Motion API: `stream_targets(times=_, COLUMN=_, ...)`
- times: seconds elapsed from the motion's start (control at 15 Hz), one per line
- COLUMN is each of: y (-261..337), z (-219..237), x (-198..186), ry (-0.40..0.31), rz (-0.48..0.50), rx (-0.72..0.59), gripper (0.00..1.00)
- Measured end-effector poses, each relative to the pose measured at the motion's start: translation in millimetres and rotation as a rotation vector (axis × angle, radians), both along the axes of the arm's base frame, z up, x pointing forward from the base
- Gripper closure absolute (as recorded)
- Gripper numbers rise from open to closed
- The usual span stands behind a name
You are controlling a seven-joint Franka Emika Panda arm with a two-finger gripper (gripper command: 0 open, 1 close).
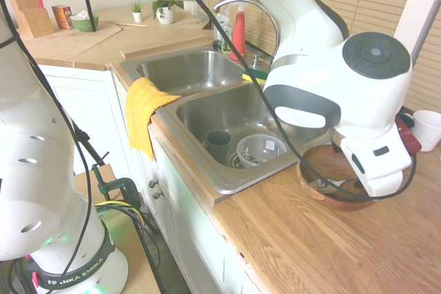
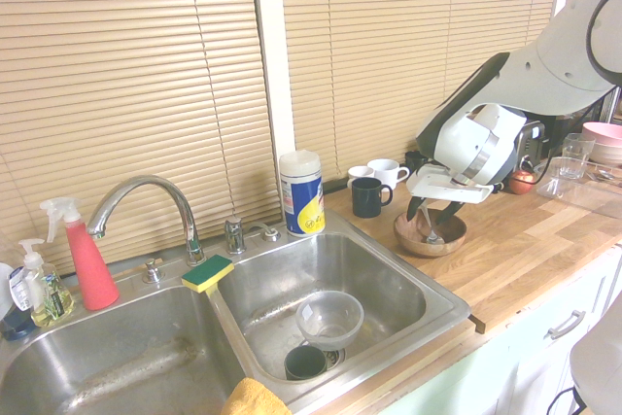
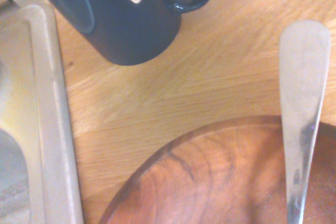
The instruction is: Put the spoon into the sink
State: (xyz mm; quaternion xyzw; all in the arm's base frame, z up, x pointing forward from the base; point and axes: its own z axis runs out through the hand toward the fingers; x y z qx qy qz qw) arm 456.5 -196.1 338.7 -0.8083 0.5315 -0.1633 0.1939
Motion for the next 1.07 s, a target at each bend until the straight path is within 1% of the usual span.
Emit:
stream_targets(times=0.13, y=-4.2, z=-4.0, x=2.8, ry=-0.004, rz=-0.004, rx=0.011, gripper=0.00)
stream_targets(times=0.2, y=-6.6, z=-5.1, x=3.8, ry=-0.008, rz=-0.005, rx=0.017, gripper=1.00)
stream_targets(times=0.4, y=-9.1, z=-8.3, x=7.2, ry=-0.030, rz=-0.001, rx=0.058, gripper=1.00)
stream_targets(times=0.6, y=-15.5, z=-16.5, x=8.0, ry=-0.036, rz=-0.001, rx=0.096, gripper=1.00)
stream_targets(times=1.07, y=-17.5, z=-24.3, x=7.8, ry=-0.035, rz=-0.006, rx=0.114, gripper=1.00)
